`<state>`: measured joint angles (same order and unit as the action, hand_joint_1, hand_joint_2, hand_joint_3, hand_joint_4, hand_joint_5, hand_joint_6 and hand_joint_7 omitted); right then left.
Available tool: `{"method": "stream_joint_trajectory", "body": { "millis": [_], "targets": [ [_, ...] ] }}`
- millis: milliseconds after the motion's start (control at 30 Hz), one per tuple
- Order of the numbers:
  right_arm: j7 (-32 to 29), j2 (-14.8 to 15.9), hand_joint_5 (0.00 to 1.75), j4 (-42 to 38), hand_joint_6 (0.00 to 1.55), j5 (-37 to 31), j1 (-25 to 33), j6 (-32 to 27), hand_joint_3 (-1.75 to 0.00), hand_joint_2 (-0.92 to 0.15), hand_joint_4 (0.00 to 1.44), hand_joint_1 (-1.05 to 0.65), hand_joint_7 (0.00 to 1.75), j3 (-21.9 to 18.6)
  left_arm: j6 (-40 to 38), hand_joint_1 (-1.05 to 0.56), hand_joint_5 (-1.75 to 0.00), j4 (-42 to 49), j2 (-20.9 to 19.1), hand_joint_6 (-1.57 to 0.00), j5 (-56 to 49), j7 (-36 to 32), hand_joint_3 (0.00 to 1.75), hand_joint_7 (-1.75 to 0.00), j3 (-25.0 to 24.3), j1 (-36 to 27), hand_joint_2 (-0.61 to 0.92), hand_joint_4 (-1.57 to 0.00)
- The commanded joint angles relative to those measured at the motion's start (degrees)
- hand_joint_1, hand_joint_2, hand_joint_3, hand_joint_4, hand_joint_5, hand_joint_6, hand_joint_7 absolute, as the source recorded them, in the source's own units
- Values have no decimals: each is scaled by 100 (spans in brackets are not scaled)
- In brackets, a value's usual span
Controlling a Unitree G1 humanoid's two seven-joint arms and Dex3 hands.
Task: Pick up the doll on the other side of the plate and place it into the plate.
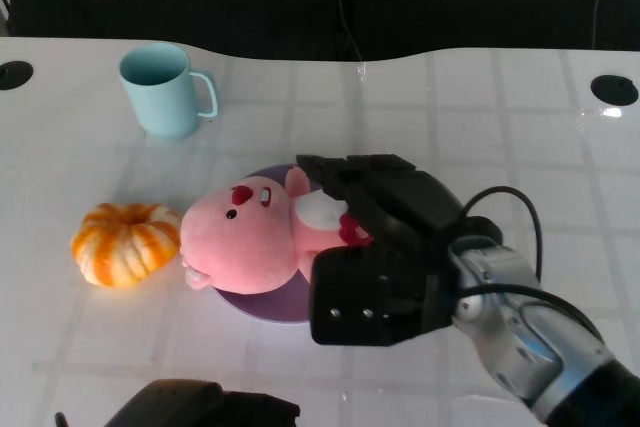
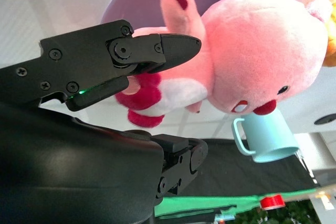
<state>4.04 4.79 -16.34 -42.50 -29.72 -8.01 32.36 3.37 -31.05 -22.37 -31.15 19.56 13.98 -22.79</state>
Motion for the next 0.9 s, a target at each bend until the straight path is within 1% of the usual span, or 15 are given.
{"method": "stream_joint_trajectory", "body": {
  "millis": [33, 100, 200, 300, 400, 433, 500, 600, 633, 667, 767, 800, 833, 900],
  "targets": [
    [52, 183, 18, 330, 8, -35, 128, -13, -33, -92, 0, -78, 0, -95, 49, -20, -145, 96, -30, -88, -41, -97, 13, -77, -15, 65, 92, -81],
    [63, 196, 17, 368, 8, -33, 143, -29, -33, -92, 0, -78, 0, -90, 58, -20, -145, 105, -26, -89, -44, -96, 13, -76, -17, 69, 92, -81],
    [169, 531, 12, 976, 5, 82, 481, 134, -36, -92, 0, -80, 1, -260, -66, -21, -144, 185, 12, -89, -77, -24, 15, -77, 19, 224, 92, -79],
    [230, 719, 11, 1346, 5, 218, 732, 354, -36, -92, 0, -79, 1, -405, -4, -21, -144, 280, 25, -89, -25, -61, 15, -77, 3, 291, 91, -78],
    [270, 865, 13, 1556, 6, 374, 924, 606, -36, -92, 2, -78, 1, -527, -32, -20, -141, 336, 22, -89, 30, -19, 15, -77, -27, 381, 92, -78],
    [220, 931, 15, 1607, 7, 460, 1029, 780, -37, -92, 3, -77, 2, -591, -53, -20, -141, 348, 33, -89, 45, -10, 15, -77, -29, 414, 92, -78],
    [95, 1036, 19, 1680, 12, 594, 1227, 1098, -37, -92, 7, -74, 4, -708, -95, -19, -141, 338, 36, -89, 42, 12, 16, -78, -26, 455, 92, -78],
    [-44, 1137, 27, 1760, 19, 677, 1478, 1399, -36, -92, 16, -70, 7, -876, -208, -19, -146, 276, 29, -86, -9, 60, 19, -84, -11, 501, 92, -75],
    [-113, 1155, 37, 1762, 25, 702, 1545, 1494, -36, -92, 21, -68, 10, -934, -235, -18, -147, 269, 23, -85, -1, 72, 21, -85, -10, 517, 92, -74],
    [-186, 1155, 42, 1779, 28, 749, 1631, 1562, -35, -92, 24, -67, 11, -1010, -244, -18, -146, 264, 19, -84, 20, 71, 22, -85, -15, 525, 92, -74],
    [-274, 1172, 71, 1865, 47, 901, 1867, 1708, -30, -92, 40, -60, 18, -1243, -390, -16, -144, 173, 12, -81, 46, 158, 25, -84, -5, 550, 92, -71],
    [-287, 1202, 79, 1900, 52, 954, 1950, 1791, -28, -92, 44, -57, 20, -1326, -424, -16, -144, 154, 21, -81, 50, 169, 26, -84, 5, 561, 92, -70],
    [-303, 1249, 88, 1947, 60, 1026, 2049, 1904, -26, -92, 49, -49, 23, -1417, -458, -16, -145, 141, 31, -81, 51, 184, 27, -84, 19, 578, 92, -70],
    [-283, 1319, 98, 2051, 69, 1164, 2228, 2079, -21, -92, 57, -40, 27, -1580, -521, -17, -145, 117, 50, -80, 29, 202, 28, -85, 52, 608, 92, -70]
  ]
}}
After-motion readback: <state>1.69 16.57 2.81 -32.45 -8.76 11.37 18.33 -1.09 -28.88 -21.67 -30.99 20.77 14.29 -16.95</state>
